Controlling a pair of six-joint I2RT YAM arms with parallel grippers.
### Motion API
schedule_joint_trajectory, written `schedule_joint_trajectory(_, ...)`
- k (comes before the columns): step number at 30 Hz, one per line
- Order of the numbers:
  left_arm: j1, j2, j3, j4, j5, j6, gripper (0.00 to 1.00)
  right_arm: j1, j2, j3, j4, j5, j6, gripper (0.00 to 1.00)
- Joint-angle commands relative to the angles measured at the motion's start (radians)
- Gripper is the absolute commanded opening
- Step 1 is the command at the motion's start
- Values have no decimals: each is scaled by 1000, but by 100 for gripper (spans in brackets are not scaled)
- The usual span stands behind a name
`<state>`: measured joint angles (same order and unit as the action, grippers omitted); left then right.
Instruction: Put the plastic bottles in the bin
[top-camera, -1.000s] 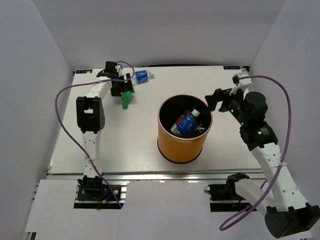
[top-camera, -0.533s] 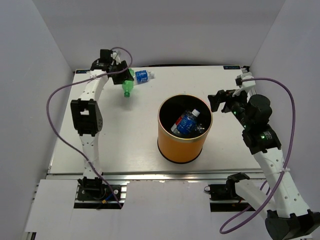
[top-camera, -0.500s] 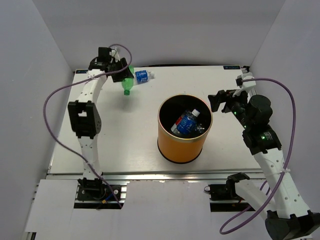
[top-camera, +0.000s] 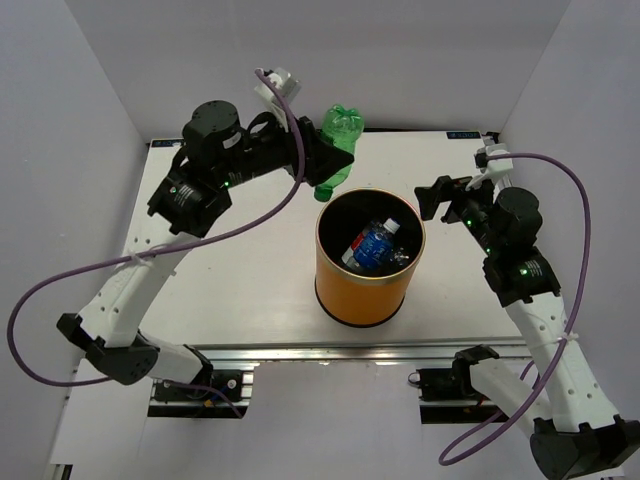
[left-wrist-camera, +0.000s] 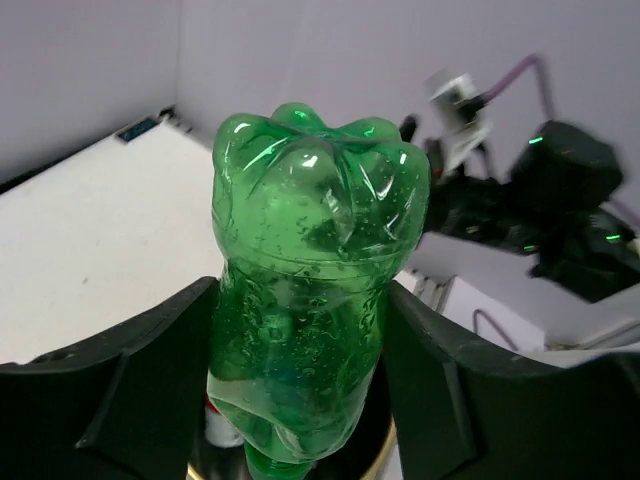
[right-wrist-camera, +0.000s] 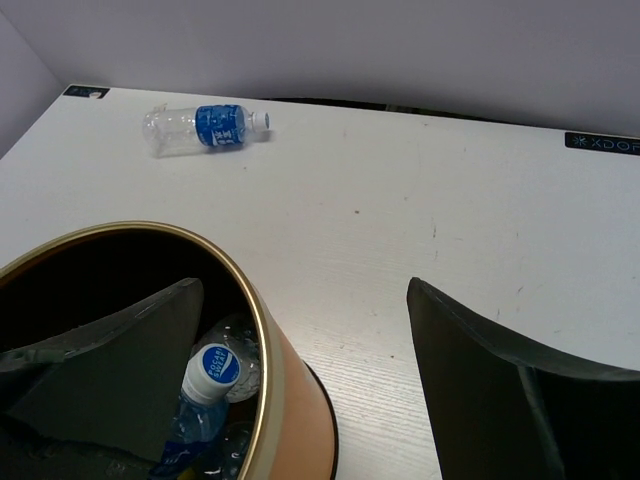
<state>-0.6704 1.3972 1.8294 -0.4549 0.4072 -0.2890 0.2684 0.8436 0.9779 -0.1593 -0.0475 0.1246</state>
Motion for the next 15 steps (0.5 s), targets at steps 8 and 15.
schedule_joint_trajectory(8, -84, 156, 59, -155, 18, 74, 98, -5, -38, -2, 26, 23, 7, 90)
schedule_joint_trajectory(15, -129, 214, 122, -226, 19, 108, 96, -5, -26, 5, 21, 32, 1, 89)
